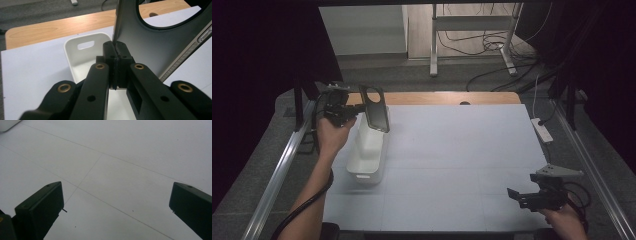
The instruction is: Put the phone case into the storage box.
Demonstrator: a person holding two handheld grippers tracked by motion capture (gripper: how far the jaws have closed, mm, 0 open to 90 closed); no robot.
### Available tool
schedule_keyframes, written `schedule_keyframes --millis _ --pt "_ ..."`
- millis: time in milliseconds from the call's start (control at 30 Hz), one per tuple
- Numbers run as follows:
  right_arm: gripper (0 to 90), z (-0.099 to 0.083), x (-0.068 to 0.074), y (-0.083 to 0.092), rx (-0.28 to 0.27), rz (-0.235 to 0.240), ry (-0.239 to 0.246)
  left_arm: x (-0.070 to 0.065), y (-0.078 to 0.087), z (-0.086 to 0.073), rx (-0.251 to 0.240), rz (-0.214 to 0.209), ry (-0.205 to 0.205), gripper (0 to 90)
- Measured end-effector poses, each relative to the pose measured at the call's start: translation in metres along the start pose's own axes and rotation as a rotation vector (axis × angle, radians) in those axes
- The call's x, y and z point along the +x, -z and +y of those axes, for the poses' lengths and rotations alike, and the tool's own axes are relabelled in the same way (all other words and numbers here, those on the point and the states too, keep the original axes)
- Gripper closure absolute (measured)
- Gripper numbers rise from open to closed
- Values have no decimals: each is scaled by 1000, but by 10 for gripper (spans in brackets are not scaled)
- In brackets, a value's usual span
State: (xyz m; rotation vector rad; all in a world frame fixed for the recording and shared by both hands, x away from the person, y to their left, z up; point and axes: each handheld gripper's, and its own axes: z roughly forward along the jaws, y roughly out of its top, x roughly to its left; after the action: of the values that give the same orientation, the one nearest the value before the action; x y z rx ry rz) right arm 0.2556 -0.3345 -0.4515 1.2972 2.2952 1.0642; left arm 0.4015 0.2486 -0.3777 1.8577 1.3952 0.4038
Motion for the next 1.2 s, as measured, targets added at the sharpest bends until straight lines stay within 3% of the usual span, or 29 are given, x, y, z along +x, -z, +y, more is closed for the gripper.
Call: schedule_keyframes --millis 433,833,1200 --pt "4 -3 1 1 -12 -12 -1 14 -4 8 -9 53 31 888" --pt "8 -4 1 2 -20 -16 -3 19 -19 9 -15 89 46 888" --pt "9 -4 0 3 -25 -14 -9 23 -26 13 -16 125 38 888"
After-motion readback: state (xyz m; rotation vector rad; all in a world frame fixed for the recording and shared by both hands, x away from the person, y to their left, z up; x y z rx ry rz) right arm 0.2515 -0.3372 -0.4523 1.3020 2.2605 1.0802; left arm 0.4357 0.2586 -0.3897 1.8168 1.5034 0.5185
